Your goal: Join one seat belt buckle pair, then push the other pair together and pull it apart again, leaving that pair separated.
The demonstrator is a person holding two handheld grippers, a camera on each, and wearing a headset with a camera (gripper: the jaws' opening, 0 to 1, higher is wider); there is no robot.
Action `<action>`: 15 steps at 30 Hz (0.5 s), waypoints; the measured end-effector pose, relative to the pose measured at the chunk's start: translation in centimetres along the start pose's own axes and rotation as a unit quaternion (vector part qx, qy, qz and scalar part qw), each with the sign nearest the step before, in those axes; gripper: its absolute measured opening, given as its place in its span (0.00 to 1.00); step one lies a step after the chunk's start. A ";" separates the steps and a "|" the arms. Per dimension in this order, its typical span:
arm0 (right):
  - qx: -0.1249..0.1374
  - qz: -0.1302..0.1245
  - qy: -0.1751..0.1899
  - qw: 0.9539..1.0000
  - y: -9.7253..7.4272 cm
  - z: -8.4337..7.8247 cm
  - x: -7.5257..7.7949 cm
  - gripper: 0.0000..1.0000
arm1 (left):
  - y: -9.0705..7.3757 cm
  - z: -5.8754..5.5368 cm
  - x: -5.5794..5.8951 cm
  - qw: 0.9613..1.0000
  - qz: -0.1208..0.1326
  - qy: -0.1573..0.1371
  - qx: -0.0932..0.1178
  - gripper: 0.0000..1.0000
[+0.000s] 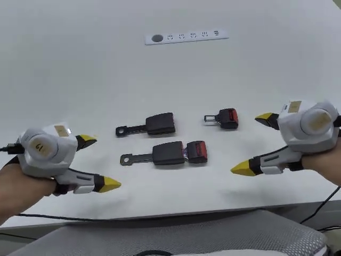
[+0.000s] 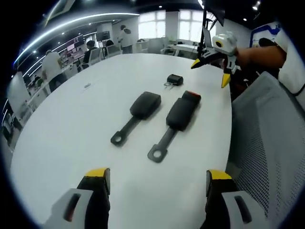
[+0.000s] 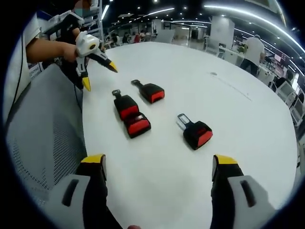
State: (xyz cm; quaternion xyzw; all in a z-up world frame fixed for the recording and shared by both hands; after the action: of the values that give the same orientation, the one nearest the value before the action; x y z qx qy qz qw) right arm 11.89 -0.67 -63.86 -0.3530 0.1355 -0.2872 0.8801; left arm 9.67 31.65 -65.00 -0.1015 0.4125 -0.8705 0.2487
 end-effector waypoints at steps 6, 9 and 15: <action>0.008 -0.008 0.012 1.000 -0.8 -0.4 -0.3 0.96 | -0.8 -0.7 -0.1 0.999 0.018 -0.029 0.013 0.95; 0.019 -0.016 0.019 1.000 -0.9 -0.5 -0.2 1.00 | -0.9 -0.5 -0.2 0.999 0.025 -0.033 0.016 1.00; 0.023 -0.026 0.025 0.999 -1.3 -1.1 -0.4 1.00 | -1.2 -0.7 0.2 0.997 0.036 -0.055 0.029 1.00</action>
State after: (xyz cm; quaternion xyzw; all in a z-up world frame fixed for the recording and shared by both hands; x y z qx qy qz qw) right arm 10.58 -1.80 -63.78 -0.3286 0.1412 -0.3221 0.8766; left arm 8.85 32.64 -64.54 -0.1269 0.3766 -0.8657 0.3044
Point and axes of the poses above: the centre of the closed fingertips' face, and the gripper's own axes: y roughly forward along the fingers, x roughly to its right, z roughly out of its top, the point moved 1 cm from there along -y, roughly backward along the fingers, and after that the axes turned 3 degrees about y, right-handed, at the moved point
